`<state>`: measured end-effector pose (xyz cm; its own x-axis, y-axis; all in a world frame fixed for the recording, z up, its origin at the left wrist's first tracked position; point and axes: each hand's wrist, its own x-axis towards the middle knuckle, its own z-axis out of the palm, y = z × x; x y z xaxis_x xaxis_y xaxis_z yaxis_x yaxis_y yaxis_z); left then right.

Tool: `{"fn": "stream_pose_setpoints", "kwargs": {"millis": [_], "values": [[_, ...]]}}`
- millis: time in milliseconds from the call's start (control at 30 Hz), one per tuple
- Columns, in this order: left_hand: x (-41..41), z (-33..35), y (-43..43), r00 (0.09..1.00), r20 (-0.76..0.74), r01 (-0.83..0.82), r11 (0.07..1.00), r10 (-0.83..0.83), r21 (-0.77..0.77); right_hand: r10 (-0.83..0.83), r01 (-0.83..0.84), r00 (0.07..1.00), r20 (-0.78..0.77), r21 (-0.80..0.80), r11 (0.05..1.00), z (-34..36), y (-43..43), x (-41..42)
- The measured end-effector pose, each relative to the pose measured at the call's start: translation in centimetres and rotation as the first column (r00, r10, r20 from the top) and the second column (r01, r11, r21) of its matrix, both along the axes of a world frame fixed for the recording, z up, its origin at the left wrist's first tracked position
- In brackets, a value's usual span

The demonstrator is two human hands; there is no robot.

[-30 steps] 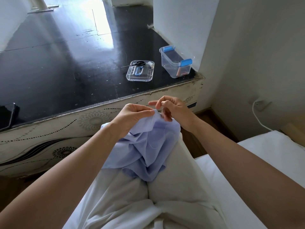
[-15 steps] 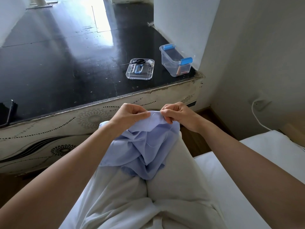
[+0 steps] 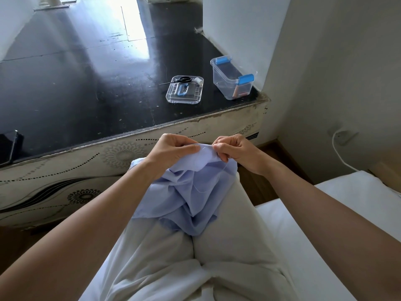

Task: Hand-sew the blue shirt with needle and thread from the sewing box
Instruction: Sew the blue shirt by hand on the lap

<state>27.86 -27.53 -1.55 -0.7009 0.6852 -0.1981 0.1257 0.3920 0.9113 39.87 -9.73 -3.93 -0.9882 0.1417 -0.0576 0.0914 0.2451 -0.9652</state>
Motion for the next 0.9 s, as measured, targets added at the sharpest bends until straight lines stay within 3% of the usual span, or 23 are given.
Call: {"fn": "stream_pose_setpoints", "kwargs": {"millis": [900], "values": [[0.28,0.34,0.5,0.999,-0.042,-0.004,1.0,0.004,-0.009,-0.024,0.025,1.0,-0.004,0.071,0.997,0.26,-0.46,-0.2]]}}
